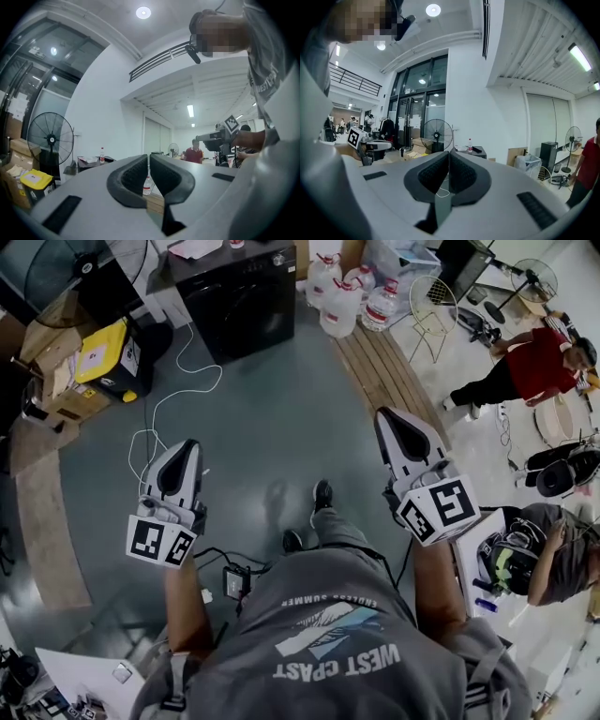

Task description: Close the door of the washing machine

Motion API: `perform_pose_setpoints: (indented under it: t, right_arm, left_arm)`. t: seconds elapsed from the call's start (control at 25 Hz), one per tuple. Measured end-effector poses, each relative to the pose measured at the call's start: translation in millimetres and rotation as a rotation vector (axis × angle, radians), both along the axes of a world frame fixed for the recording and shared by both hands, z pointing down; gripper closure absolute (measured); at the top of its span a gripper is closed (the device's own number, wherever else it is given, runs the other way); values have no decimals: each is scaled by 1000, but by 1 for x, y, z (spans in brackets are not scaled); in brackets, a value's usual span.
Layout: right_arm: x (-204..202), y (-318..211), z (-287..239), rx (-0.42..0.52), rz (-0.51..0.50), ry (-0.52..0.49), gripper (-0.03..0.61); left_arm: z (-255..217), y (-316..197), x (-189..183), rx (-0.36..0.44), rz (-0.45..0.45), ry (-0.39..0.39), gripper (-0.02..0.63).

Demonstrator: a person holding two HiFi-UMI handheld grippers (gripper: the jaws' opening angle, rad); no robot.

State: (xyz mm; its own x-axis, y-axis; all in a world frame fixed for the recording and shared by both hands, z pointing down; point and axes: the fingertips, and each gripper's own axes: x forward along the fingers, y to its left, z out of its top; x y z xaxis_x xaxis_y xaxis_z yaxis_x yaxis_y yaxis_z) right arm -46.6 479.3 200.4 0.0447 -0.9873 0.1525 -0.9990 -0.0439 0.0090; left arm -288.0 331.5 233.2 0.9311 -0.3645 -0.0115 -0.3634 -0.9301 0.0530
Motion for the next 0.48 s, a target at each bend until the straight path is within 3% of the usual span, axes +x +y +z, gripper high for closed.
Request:
perform_pose_setpoints:
  t: [0.48]
  right_arm:
    - [52, -62, 12, 3, -76, -41, 548]
  left_arm:
    - [4, -42, 43, -1, -70, -38, 584]
